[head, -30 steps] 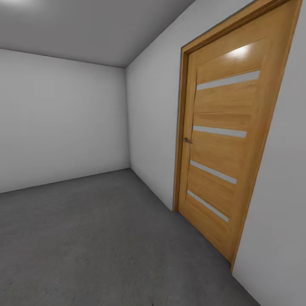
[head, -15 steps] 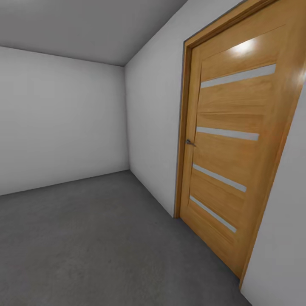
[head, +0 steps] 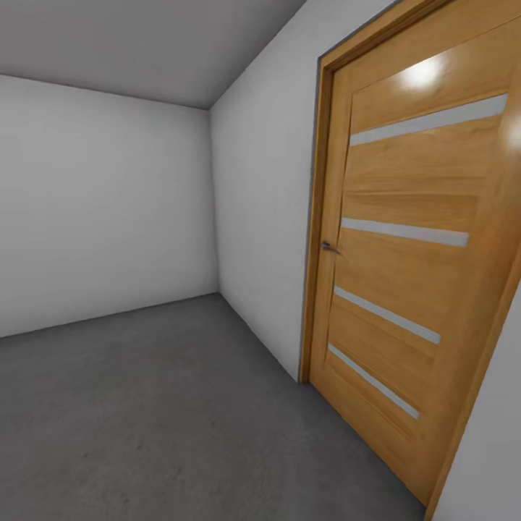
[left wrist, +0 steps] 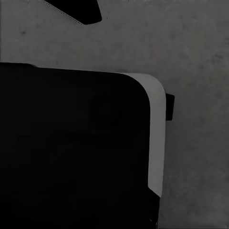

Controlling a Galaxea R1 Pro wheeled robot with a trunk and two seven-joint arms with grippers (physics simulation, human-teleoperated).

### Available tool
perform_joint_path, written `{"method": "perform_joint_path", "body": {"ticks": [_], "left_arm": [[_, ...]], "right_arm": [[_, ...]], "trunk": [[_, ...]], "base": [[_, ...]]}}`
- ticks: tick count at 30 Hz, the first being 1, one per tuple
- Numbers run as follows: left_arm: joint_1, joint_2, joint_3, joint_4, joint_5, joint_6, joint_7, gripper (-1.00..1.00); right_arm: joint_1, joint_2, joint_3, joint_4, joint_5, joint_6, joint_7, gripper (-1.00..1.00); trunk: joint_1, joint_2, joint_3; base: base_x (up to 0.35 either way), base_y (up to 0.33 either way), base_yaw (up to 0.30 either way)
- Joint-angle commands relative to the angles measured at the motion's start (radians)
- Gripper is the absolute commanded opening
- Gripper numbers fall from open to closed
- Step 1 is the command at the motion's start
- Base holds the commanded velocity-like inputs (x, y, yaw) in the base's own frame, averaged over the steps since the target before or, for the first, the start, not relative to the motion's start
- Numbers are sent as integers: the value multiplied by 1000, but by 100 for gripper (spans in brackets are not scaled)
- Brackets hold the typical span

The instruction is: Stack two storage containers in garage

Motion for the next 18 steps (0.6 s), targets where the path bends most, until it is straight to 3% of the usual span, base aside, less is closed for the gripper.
{"method": "perform_joint_path", "body": {"ticks": [1, 18], "left_arm": [[0, 0, 0, 0, 10, -2, 0, 100], [0, 0, 0, 0, 10, -2, 0, 100]], "right_arm": [[0, 1, 8, 2, -10, -5, 0, 100], [0, 1, 9, 2, -10, -6, 1, 100]], "trunk": [[1, 0, -1], [1, 0, -1]], "base": [[325, 0, 0], [325, 0, 0]]}}
